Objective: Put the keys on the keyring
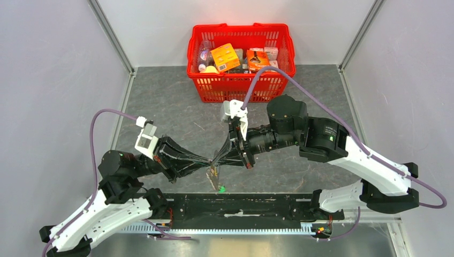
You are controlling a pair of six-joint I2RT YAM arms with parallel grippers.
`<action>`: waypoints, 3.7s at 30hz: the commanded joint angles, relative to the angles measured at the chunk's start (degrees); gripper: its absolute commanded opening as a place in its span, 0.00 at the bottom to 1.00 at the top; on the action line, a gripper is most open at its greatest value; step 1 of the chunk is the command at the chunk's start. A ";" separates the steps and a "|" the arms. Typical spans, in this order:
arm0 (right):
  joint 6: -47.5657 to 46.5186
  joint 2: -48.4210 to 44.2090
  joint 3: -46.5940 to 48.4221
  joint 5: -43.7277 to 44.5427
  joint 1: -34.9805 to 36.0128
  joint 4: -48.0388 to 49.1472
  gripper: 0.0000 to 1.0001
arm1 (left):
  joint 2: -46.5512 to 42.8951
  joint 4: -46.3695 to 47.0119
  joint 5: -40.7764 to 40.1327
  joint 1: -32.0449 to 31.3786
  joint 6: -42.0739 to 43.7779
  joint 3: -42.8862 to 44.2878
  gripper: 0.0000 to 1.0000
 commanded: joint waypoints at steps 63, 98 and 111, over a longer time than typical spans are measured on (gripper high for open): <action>0.62 6.39 6.00 -9.34 -0.07 -9.98 0.00 | 6.25 -25.20 12.61 0.05 7.63 13.41 0.36; 0.08 6.23 5.86 -8.97 -0.10 -8.90 0.00 | 7.89 -27.17 13.20 0.05 7.90 12.35 0.02; 0.69 4.41 3.98 -7.34 -0.10 -7.27 0.17 | 6.03 -25.54 7.13 0.09 7.76 11.23 0.02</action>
